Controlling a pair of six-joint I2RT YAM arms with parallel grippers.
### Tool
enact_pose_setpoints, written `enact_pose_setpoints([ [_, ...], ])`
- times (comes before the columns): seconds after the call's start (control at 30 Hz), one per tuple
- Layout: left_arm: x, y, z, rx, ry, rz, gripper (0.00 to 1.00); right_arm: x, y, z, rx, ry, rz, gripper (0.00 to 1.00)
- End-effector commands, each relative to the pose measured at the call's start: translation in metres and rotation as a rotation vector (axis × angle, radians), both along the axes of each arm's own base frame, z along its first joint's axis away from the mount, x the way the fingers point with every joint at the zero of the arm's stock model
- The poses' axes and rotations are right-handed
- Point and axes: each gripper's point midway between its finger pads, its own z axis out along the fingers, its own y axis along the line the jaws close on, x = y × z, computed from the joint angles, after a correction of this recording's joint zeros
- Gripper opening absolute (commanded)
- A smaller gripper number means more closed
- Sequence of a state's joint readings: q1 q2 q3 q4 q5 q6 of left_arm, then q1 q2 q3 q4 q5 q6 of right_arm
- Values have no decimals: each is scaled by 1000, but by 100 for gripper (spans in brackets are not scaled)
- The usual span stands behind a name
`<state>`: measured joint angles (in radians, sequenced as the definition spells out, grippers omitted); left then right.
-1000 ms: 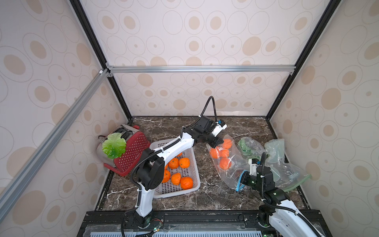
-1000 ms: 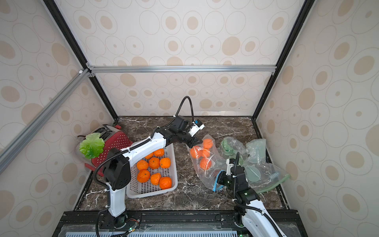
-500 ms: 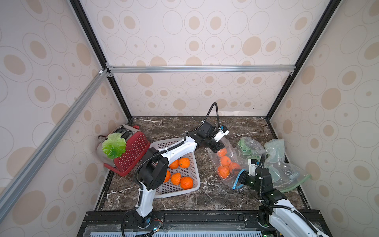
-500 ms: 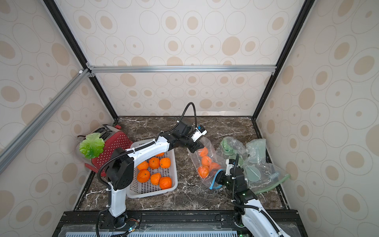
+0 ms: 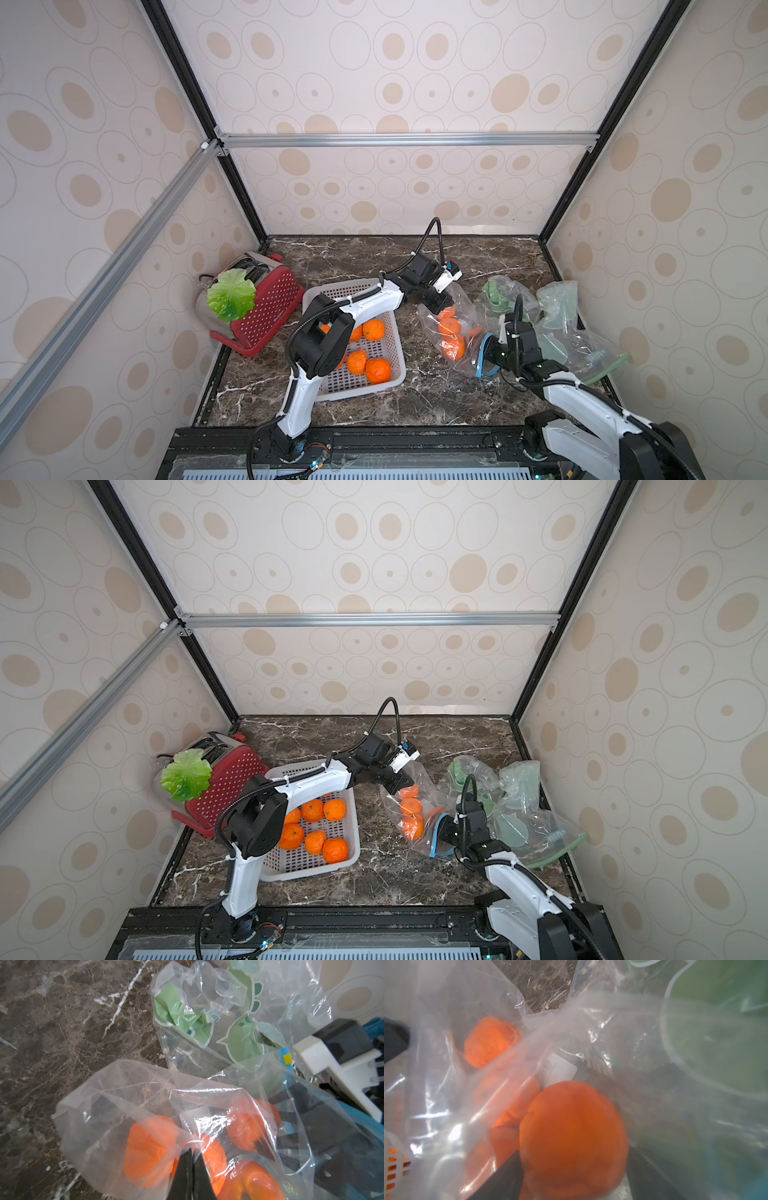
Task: Open the zip-top bag and take out the orange
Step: Adjust the zipper food storage bag at the center of the board.
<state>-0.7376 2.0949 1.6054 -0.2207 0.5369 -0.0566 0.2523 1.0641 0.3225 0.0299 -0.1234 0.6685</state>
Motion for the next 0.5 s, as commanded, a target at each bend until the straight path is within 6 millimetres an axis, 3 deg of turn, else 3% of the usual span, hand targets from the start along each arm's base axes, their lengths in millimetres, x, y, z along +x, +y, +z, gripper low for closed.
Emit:
enact_pose_setpoints([
  [0.0, 1, 3, -13, -2, 33, 6, 0, 9, 8, -6, 3, 52, 23, 73],
  [0.1, 6, 7, -17, 3, 44, 29, 0, 4, 10, -18, 12, 107, 32, 65],
  [0.17, 12, 11, -19, 11, 42, 60, 0, 2, 12, -13, 20, 99, 46, 60],
  [0.47, 43, 36, -21, 79, -21, 166, 0, -24, -9, 61, -120, -1, 103, 53],
])
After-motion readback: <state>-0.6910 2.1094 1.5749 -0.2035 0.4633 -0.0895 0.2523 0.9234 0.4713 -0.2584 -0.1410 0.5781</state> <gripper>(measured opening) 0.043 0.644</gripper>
